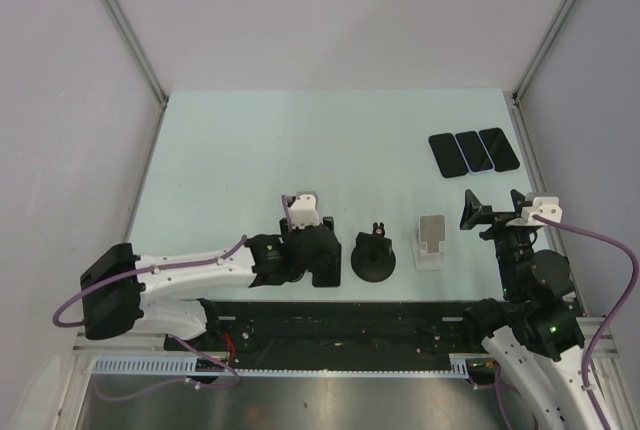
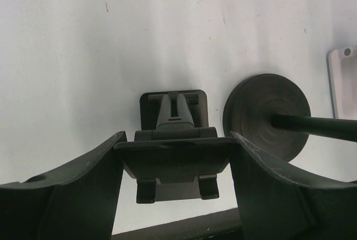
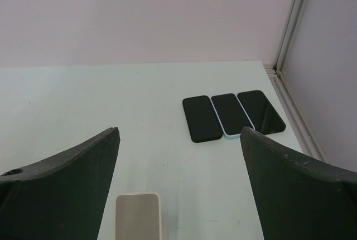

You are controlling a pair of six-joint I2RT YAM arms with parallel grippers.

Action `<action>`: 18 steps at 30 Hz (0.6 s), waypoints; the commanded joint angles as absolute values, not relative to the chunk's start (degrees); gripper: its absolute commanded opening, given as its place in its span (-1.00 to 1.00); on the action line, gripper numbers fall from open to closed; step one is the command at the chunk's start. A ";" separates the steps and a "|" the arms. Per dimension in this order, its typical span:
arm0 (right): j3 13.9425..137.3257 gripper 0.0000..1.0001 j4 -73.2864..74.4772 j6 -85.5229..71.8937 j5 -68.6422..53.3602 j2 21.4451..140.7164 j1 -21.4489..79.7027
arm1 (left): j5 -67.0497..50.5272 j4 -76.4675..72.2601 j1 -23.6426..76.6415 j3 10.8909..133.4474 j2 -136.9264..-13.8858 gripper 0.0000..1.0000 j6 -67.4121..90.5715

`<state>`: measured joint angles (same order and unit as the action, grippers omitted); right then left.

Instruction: Remove the phone from the phone stand

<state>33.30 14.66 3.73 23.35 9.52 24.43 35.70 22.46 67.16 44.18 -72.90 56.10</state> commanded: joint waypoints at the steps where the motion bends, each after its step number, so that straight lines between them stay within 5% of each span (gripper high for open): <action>1: 33.13 0.89 12.48 4.39 24.43 10.11 24.70 | 40.25 25.66 67.76 47.02 -74.87 -0.52 55.99; 18: 33.05 0.89 12.30 4.39 24.35 10.02 24.70 | 42.98 31.02 68.38 49.92 -77.34 -0.29 55.81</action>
<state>32.99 14.63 3.73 23.55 9.61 24.43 39.44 27.55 68.25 47.92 -76.66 56.01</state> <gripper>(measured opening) 0.947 0.732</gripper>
